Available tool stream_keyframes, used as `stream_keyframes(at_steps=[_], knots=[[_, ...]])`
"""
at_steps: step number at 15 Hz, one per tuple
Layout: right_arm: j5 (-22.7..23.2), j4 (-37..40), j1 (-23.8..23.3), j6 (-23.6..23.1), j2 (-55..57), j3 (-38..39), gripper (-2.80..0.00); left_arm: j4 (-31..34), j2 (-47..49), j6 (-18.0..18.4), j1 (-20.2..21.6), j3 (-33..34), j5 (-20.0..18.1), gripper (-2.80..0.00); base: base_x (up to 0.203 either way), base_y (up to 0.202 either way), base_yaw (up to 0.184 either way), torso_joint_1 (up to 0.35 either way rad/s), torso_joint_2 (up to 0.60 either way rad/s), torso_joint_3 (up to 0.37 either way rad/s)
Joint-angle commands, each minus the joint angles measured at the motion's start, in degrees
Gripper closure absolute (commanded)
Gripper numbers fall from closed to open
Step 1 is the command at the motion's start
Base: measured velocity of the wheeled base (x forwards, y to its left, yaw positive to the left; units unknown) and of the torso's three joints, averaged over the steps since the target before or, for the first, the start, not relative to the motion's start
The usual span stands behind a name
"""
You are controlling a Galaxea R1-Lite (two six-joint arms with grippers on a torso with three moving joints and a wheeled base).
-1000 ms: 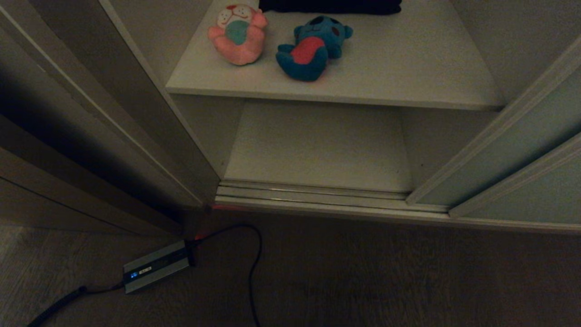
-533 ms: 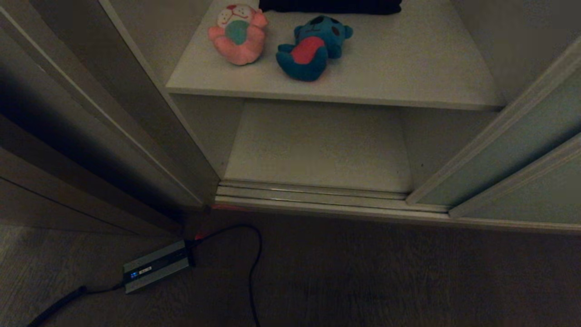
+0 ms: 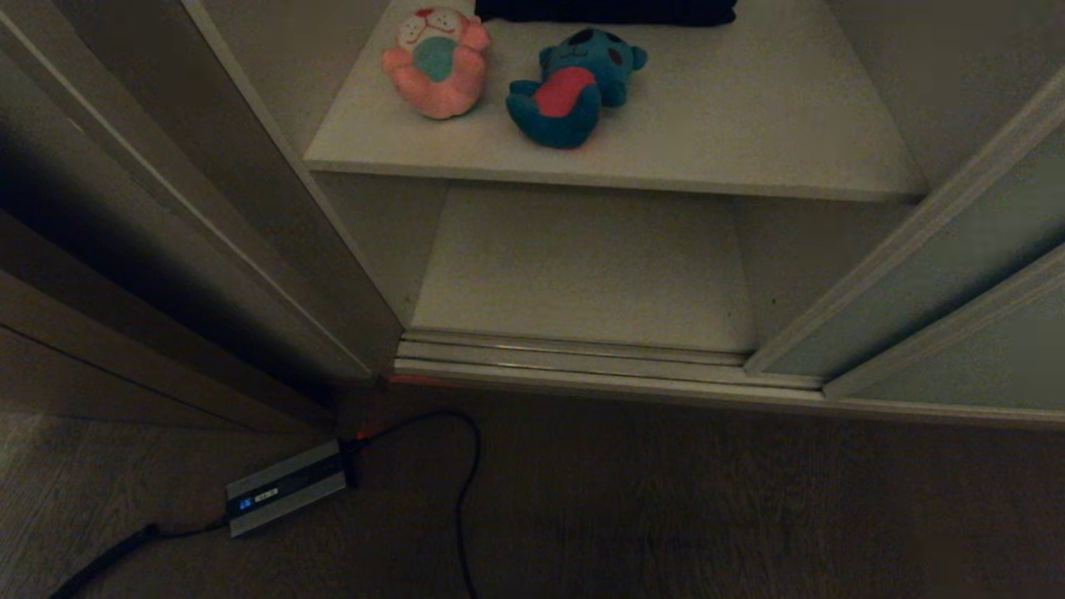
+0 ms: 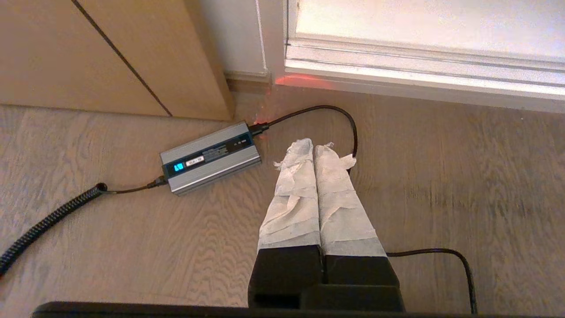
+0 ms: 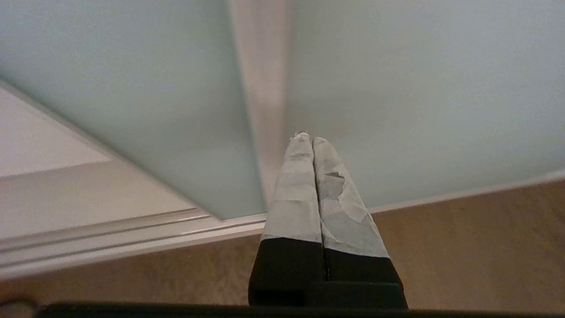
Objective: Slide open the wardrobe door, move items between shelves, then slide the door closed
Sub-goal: Close the door
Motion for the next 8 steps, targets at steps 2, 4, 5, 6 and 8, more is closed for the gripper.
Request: stream_keyframes(at_steps=[2,4,5,6,8], knots=[[-0.68,-4.84,1.3,0.16,2.74,0.34,0.0,-0.02,0.07,-0.02,0.0,0.01,0.03,0.0,0.0,0.0,0.0,0.0,0.0,0.0],[-4.31,-7.65,3.62,0.2,4.39,0.37,0.0,-0.02,0.07,-0.02,0.0,0.01,-0.06,0.0,0.0,0.0,0.0,0.0,0.0,0.0],[-5.78,-8.36,4.33,0.21,4.98,0.36,0.0,-0.02,0.07,-0.02,0.0,0.01,-0.06,0.0,0.0,0.0,0.0,0.0,0.0,0.0],[-6.21,-8.29,4.92,0.26,5.24,0.37,0.0,-0.02,0.07,-0.02,0.0,0.01,-0.06,0.0,0.0,0.0,0.0,0.0,0.0,0.0],[-6.3,-8.06,6.2,0.3,5.49,0.37,0.0,-0.02,0.07,-0.02,0.0,0.01,-0.05,0.0,0.0,0.0,0.0,0.0,0.0,0.0]])
